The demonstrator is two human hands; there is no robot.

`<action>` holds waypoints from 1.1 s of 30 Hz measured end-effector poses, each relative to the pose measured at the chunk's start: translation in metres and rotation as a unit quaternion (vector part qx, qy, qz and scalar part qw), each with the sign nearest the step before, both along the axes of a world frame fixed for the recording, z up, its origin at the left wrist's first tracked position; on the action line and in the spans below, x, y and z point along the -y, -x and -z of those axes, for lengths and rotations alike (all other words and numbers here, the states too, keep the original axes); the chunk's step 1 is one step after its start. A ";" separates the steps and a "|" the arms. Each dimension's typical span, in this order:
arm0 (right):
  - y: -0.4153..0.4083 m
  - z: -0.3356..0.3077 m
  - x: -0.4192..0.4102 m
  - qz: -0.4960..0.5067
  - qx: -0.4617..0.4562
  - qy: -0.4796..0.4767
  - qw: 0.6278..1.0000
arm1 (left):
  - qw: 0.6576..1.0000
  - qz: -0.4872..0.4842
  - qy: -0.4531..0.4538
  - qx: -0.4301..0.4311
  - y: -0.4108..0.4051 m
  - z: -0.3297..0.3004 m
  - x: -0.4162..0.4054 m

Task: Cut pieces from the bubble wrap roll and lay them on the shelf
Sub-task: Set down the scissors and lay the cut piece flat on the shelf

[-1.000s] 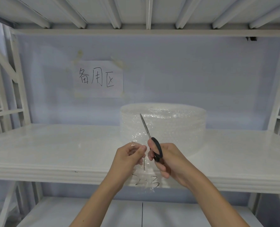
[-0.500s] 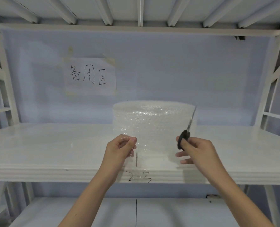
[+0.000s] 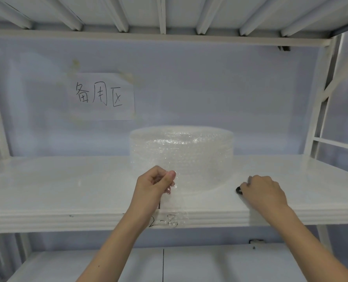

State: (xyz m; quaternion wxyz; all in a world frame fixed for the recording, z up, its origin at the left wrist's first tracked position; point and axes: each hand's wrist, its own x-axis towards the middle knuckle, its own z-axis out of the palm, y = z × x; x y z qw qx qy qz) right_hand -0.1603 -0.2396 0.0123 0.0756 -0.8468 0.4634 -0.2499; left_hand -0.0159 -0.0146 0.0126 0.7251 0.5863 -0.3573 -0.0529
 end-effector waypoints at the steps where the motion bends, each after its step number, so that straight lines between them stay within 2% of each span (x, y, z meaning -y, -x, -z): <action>1: -0.002 0.001 0.002 0.005 -0.016 0.018 1.000 | 1.000 -0.002 0.000 0.003 0.000 -0.001 0.000; 3: -0.004 0.004 0.000 0.020 -0.048 0.071 0.996 | 1.000 -0.008 -0.003 0.013 0.000 -0.002 -0.001; 5: -0.005 0.005 -0.009 0.017 -0.042 0.131 0.990 | 1.000 -0.015 -0.004 0.023 -0.001 -0.003 -0.003; 8: -0.009 0.000 -0.036 -0.066 0.071 0.153 0.983 | 0.999 -0.026 0.001 0.035 -0.004 -0.004 -0.005; 10: -0.015 -0.010 -0.065 -0.180 0.175 0.084 0.964 | 0.999 -0.025 0.005 0.038 -0.005 -0.005 -0.005; 12: -0.023 -0.022 -0.097 -0.313 0.245 -0.075 0.915 | 0.999 -0.023 0.006 0.043 -0.005 -0.006 -0.006; 14: -0.031 -0.029 -0.122 -0.407 0.250 -0.242 0.845 | 0.999 -0.020 0.006 0.050 -0.005 -0.008 -0.009; 16: -0.038 -0.030 -0.134 -0.440 0.227 -0.303 0.814 | 0.998 -0.017 0.010 0.052 -0.006 -0.010 -0.012; 19: -0.048 -0.029 -0.140 -0.441 0.241 -0.321 0.802 | 0.999 -0.019 0.019 0.036 -0.009 -0.013 -0.021; 24: -0.057 -0.027 -0.143 -0.420 0.268 -0.376 0.782 | 0.998 -0.039 -0.018 0.049 -0.012 -0.011 -0.037; 30: -0.068 -0.020 -0.141 -0.390 0.303 -0.416 0.763 | 0.989 -0.052 -0.057 0.126 -0.007 -0.007 -0.045; 33: -0.069 -0.019 -0.138 -0.378 0.342 -0.435 0.742 | 0.982 -0.038 -0.071 0.171 -0.008 -0.002 -0.047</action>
